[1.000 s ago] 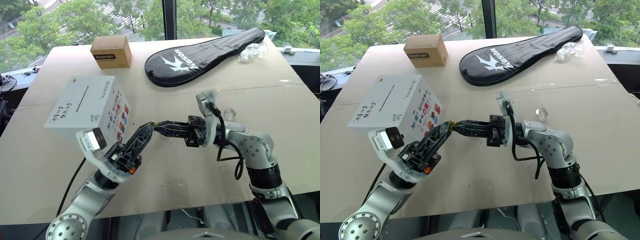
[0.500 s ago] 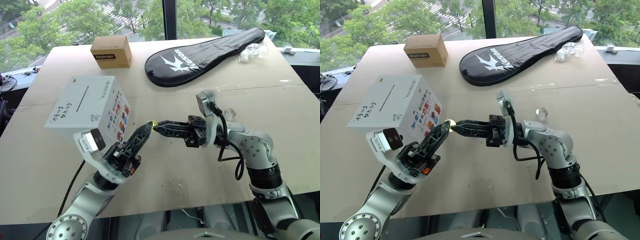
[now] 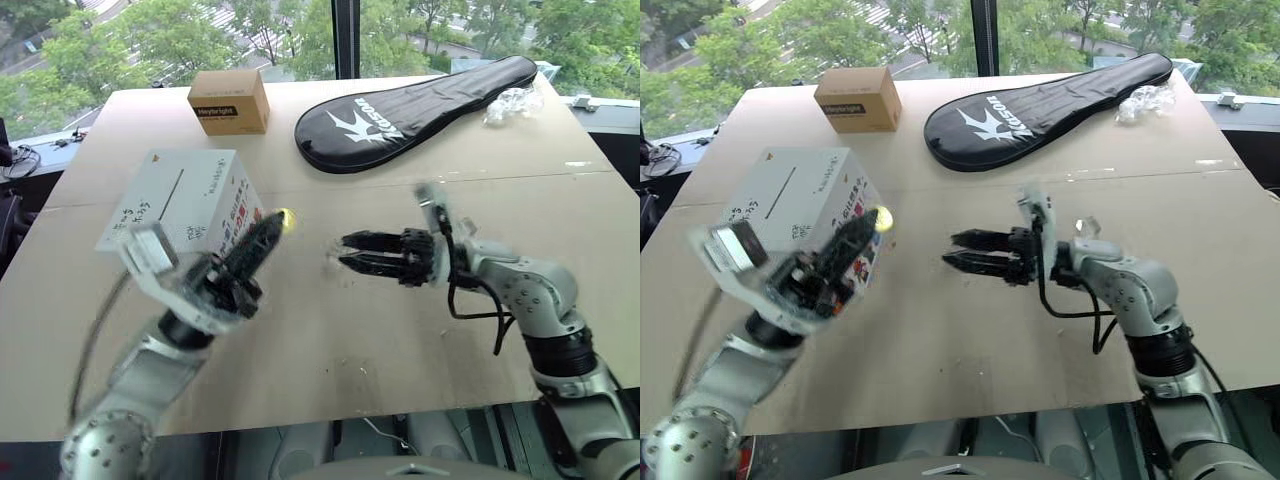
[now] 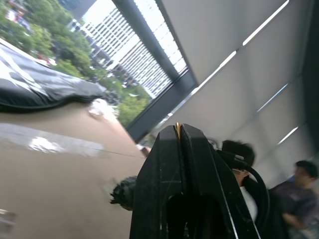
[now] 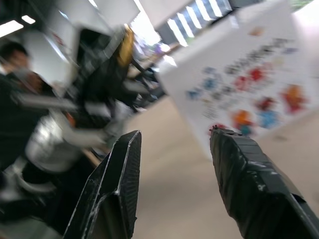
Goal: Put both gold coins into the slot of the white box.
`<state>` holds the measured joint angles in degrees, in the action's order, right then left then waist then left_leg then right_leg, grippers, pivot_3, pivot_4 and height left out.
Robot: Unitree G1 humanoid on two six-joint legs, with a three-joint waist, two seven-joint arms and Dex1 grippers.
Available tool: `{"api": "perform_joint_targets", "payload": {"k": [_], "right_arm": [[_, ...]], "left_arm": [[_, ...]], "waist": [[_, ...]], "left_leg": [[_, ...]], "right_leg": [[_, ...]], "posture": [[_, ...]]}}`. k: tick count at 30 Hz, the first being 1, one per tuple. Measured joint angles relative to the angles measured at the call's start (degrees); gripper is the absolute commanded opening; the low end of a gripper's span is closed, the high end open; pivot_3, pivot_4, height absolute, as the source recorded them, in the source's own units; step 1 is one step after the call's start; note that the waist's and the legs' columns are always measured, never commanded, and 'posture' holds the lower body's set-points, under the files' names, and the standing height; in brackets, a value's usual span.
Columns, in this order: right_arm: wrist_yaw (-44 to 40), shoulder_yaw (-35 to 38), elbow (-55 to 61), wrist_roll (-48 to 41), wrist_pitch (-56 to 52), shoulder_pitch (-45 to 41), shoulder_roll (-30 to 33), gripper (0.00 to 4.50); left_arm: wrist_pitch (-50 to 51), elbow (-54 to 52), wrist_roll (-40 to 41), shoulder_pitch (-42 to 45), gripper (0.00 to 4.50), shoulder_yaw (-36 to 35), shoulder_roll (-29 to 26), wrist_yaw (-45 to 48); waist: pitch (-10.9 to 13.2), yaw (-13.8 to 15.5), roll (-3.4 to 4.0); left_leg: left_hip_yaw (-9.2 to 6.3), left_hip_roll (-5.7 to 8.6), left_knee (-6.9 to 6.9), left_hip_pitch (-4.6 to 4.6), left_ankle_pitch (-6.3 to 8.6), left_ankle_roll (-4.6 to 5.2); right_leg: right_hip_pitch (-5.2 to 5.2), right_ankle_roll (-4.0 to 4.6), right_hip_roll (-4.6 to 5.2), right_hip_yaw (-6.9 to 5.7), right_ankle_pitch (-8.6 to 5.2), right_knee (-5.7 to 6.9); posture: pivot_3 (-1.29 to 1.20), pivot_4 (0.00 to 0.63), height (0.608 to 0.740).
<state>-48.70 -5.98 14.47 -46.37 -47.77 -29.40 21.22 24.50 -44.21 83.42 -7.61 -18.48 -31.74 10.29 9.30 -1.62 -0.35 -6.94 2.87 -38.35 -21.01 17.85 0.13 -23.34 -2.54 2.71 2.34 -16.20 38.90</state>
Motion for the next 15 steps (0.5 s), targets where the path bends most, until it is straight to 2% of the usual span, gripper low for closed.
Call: {"api": "perform_joint_targets", "payload": {"k": [5,6,10,13,15], "right_arm": [[-2.4,2.1,-0.2,4.6,8.8,-5.7,1.5,2.43],[-3.3,2.5,-0.4,6.0,11.9,-7.1,1.5,2.43],[-4.5,2.5,-0.7,7.3,16.1,-9.1,0.5,2.43],[-4.6,2.5,-1.6,8.3,18.0,-10.2,-0.1,2.43],[-4.6,2.4,-2.2,9.4,19.1,-10.3,-0.2,2.43]], "left_arm": [[5.7,6.1,-13.4,7.5,0.00,-6.9,-16.0,-15.7],[9.0,9.1,-16.8,10.4,0.00,-8.1,-18.3,-22.4],[16.5,11.0,-20.4,12.1,0.00,-9.5,-22.8,-30.2],[21.8,10.1,-20.3,12.7,0.00,-9.2,-23.3,-32.2],[24.1,9.4,-20.2,13.1,0.00,-9.0,-23.2,-32.9]], "waist": [[0.0,-0.8,0.03],[0.0,-0.7,0.01],[0.0,-0.7,-0.08],[0.0,-0.7,-0.08],[0.0,-0.7,-0.08]], "left_leg": [[0.10,-0.02,0.10,0.03,0.00,-0.01],[0.06,-0.01,0.10,-0.01,0.00,-0.01],[0.02,0.05,0.12,-0.35,0.00,-0.01],[-0.11,0.06,0.00,-0.82,-0.01,-0.01],[-0.13,0.06,0.01,-0.83,-0.01,-0.02]], "right_leg": [[-0.12,0.00,-0.14,0.03,0.00,0.06],[-0.14,-0.01,-0.12,0.00,0.00,0.05],[-0.46,-0.01,0.01,0.00,0.00,-0.02],[-0.86,-0.01,0.05,0.00,0.01,0.00],[-0.86,-0.01,0.06,0.00,0.01,0.01]], "posture": [[0.00,0.150,0.740],[0.00,0.150,0.740],[0.00,0.150,0.740],[0.00,0.150,0.740],[0.00,0.150,0.740]]}}
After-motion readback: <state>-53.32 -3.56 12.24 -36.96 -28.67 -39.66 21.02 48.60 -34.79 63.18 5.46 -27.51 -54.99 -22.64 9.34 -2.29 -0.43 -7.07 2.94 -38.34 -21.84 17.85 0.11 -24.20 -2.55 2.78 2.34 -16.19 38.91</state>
